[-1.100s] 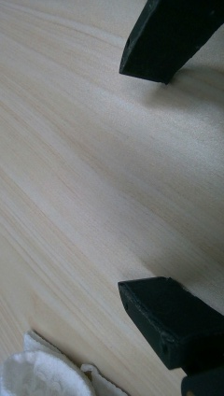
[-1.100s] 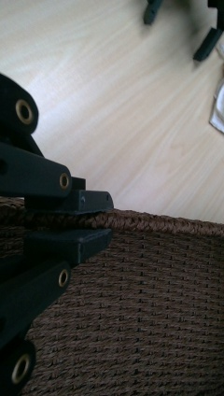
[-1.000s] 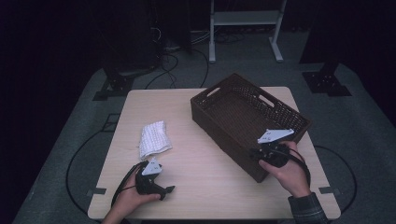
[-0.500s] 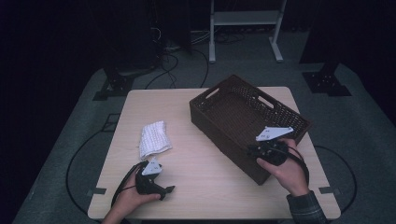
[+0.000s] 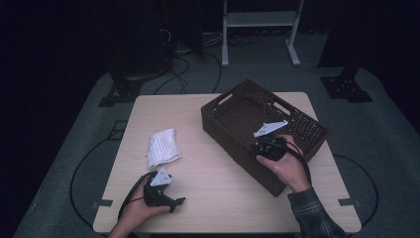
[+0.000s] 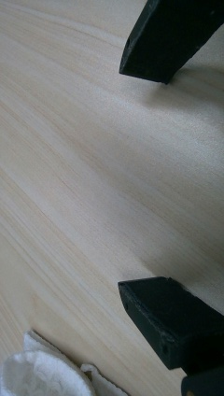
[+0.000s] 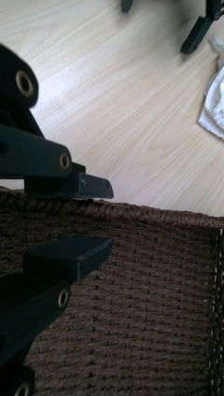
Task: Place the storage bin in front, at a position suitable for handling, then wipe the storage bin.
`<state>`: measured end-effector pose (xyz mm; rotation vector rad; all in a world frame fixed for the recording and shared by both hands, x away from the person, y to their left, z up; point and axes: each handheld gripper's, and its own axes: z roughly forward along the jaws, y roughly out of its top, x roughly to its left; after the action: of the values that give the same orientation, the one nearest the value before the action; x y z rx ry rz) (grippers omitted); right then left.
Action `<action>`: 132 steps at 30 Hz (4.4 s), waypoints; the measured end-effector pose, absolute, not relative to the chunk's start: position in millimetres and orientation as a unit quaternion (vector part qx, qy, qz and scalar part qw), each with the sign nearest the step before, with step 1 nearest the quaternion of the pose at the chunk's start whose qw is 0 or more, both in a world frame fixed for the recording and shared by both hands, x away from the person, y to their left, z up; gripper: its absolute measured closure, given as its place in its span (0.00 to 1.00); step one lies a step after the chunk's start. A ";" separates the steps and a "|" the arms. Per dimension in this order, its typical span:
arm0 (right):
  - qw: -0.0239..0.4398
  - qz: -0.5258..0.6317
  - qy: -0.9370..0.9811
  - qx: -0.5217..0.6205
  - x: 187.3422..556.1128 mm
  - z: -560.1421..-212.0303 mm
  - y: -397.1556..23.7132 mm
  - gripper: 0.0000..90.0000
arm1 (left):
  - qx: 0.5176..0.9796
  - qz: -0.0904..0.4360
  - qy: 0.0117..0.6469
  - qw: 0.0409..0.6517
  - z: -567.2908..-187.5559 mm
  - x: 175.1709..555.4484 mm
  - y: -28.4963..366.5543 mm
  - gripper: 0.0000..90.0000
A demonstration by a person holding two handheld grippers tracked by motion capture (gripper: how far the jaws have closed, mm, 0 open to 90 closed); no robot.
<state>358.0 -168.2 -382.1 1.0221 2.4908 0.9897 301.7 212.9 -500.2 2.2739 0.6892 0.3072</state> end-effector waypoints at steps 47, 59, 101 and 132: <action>0.115 0.355 0.860 0.347 316.5 -391.3 -167.9 0.90 | 0.883 0.116 0.284 0.355 -495.1 299.6 216.7 0.08; 0.115 0.355 0.861 0.347 316.4 -391.3 -167.6 0.90 | 0.877 0.112 0.294 0.364 -489.6 300.2 221.6 0.13; 0.113 0.355 0.861 0.347 317.2 -391.2 -168.1 0.90 | 0.842 0.158 0.352 0.376 -453.3 332.4 257.4 0.17; 0.111 0.355 0.861 0.347 317.5 -391.2 -168.2 0.90 | 0.819 0.202 0.397 0.361 -445.0 404.4 262.6 0.10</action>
<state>317.5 -168.2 -391.2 1.0191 2.5297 1.0417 404.4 262.6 -445.0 2.1108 1.0225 0.5205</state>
